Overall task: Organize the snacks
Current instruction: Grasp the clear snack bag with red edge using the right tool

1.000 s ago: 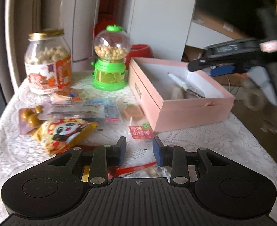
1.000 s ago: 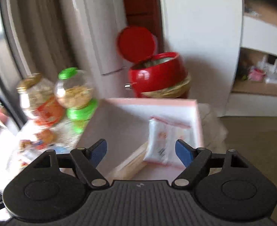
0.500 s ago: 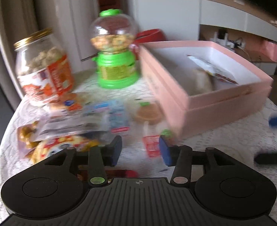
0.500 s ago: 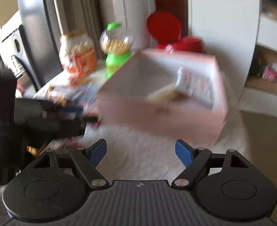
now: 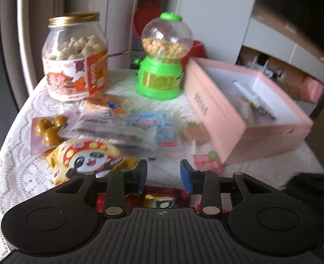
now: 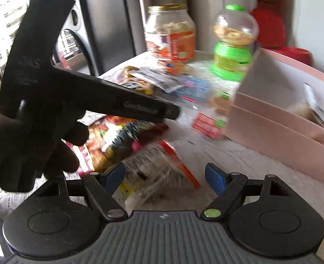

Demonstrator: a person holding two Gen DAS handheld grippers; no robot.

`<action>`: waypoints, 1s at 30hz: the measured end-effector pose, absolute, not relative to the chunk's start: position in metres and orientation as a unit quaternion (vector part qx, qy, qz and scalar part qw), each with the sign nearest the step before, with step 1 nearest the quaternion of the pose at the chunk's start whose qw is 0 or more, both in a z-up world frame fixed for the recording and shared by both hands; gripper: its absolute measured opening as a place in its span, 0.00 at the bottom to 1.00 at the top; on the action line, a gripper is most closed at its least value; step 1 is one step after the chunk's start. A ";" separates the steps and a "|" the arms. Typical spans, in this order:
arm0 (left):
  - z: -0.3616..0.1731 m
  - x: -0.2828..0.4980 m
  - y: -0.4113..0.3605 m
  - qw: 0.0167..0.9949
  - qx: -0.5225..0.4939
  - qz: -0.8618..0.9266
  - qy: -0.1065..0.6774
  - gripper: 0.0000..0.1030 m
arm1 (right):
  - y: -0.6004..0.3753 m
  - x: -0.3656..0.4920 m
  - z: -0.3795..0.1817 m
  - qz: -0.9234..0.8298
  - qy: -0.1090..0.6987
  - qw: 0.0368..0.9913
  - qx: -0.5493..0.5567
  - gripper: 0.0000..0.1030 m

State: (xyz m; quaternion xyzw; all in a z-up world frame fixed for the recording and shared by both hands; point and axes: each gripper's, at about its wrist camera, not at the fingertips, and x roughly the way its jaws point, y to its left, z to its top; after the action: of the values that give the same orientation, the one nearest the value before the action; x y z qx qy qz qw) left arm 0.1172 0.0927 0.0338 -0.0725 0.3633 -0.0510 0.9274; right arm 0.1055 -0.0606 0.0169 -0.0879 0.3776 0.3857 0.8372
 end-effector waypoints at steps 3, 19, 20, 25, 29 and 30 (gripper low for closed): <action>0.043 0.119 0.091 0.931 -0.094 -0.070 0.346 0.38 | -0.062 0.109 0.016 0.389 0.383 0.834 -0.083 0.54; 0.021 0.236 0.056 0.918 0.027 -0.100 0.384 0.19 | -0.191 0.090 0.003 0.274 0.355 0.893 -0.031 0.68; 0.020 0.230 0.056 0.915 0.034 -0.111 0.386 0.19 | -0.195 0.089 0.002 0.269 0.351 0.896 -0.029 0.71; 0.019 0.182 0.049 0.909 0.048 -0.152 0.385 0.19 | -0.199 0.097 -0.001 0.274 0.354 0.894 -0.016 0.73; 0.020 0.144 0.042 0.912 0.045 -0.152 0.379 0.20 | -0.197 0.099 -0.002 0.277 0.353 0.894 -0.019 0.74; 0.023 0.138 0.042 0.914 0.032 -0.148 0.377 0.22 | -0.198 0.099 -0.002 0.278 0.353 0.894 -0.017 0.74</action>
State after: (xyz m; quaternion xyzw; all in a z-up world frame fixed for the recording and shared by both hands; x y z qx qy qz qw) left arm 0.1382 0.0420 0.0229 0.0318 0.3774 -0.1477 0.9136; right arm 0.0988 -0.1984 -0.0017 -0.0169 0.3525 0.2776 0.8935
